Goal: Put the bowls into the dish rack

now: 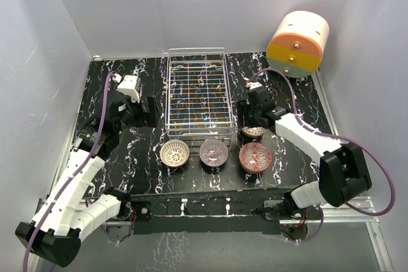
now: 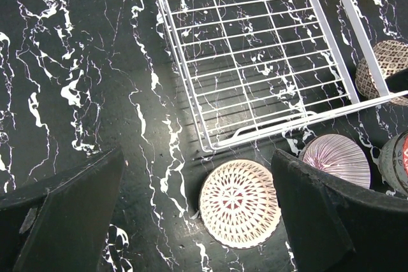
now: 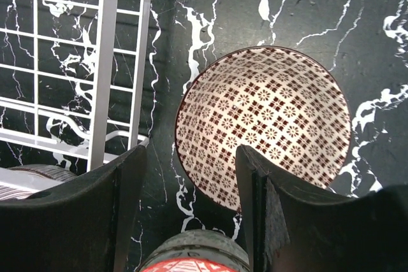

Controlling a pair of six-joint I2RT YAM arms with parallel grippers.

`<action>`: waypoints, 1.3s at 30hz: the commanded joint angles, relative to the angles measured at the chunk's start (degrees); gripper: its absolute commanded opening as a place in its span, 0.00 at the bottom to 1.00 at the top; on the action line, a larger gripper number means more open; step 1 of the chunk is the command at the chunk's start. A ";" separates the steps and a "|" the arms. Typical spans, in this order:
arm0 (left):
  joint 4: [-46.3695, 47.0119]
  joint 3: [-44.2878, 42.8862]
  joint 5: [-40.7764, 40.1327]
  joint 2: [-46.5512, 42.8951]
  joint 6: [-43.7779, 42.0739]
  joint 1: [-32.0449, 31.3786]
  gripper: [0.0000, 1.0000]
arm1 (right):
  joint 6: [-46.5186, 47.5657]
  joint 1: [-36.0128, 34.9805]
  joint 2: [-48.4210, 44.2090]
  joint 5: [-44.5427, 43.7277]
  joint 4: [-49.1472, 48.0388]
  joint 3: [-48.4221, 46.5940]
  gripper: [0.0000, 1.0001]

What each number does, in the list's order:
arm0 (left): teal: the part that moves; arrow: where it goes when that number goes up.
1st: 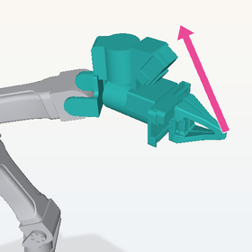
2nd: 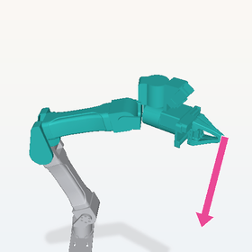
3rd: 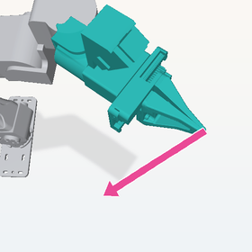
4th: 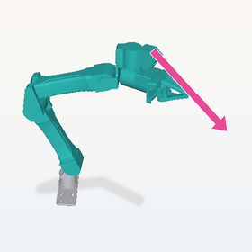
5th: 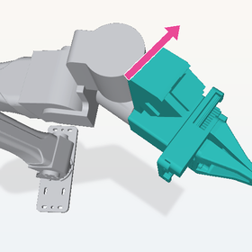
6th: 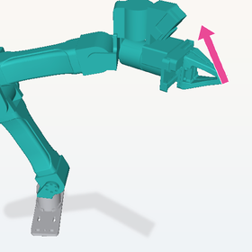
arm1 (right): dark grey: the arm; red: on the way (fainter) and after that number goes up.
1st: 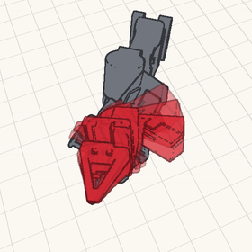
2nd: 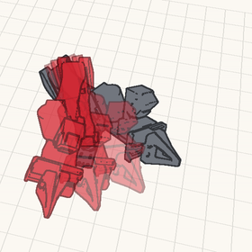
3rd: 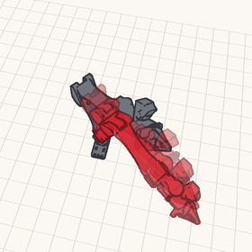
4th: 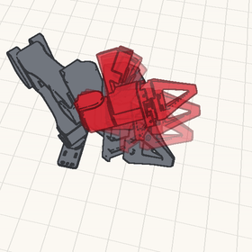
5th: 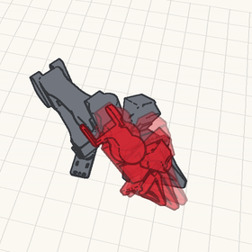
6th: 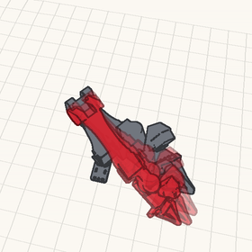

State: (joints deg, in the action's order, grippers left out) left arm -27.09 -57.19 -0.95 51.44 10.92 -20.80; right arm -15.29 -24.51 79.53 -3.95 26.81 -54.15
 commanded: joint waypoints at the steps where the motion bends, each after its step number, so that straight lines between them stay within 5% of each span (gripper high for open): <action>1: -0.31 0.67 -0.37 -0.90 -0.03 -0.21 0.97 | -0.31 0.30 2.38 2.01 -5.19 0.61 0.60; 31: -0.62 -0.23 -0.99 -0.55 -0.20 -0.24 0.97 | -3.67 0.28 10.76 -5.73 -8.23 2.15 0.43; 39: -0.93 -0.14 -0.87 -0.78 -0.36 -0.23 0.97 | -5.28 0.33 11.34 -9.86 -7.33 1.23 0.12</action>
State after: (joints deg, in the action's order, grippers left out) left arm -27.49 -56.88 -1.52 51.44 10.92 -20.80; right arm -18.28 -24.40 90.39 -11.00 19.90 -52.16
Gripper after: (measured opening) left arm 0.970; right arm 0.213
